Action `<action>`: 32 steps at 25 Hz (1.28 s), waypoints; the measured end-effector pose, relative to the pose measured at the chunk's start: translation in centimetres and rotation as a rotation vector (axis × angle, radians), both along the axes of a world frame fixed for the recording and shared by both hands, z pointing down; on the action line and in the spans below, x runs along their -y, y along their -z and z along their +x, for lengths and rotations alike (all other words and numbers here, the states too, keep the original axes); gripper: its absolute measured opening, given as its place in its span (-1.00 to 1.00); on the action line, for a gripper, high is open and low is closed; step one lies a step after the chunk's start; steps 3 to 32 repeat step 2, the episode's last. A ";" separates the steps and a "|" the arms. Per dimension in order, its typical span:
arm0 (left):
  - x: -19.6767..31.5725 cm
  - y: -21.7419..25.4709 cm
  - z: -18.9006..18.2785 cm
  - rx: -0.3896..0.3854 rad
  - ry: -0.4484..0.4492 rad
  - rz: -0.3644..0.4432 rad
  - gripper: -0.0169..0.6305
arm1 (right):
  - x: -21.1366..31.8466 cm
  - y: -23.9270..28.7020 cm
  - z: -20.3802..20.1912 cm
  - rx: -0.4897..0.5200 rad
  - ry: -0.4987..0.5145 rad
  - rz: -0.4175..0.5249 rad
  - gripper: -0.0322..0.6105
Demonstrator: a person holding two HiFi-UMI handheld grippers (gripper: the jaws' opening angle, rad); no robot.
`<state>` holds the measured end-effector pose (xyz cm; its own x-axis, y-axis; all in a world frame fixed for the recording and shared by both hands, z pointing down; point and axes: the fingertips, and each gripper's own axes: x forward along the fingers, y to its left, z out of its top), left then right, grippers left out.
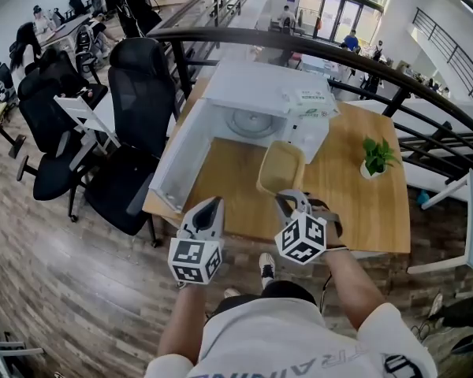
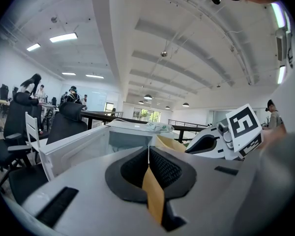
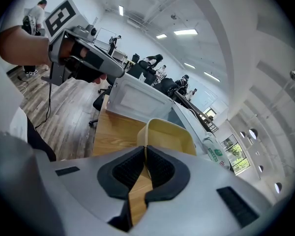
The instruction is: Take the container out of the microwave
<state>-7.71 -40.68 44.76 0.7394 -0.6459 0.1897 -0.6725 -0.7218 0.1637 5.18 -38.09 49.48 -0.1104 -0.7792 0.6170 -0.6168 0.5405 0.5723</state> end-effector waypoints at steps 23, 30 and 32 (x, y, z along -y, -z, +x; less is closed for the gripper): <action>0.1 -0.1 0.1 0.000 -0.001 0.000 -0.84 | 0.1 -0.1 0.1 -0.005 0.002 -0.003 -0.79; 0.1 -0.1 0.1 0.000 -0.001 0.000 -0.84 | 0.1 -0.1 0.1 -0.005 0.002 -0.003 -0.79; 0.1 -0.1 0.1 0.000 -0.001 0.000 -0.84 | 0.1 -0.1 0.1 -0.005 0.002 -0.003 -0.79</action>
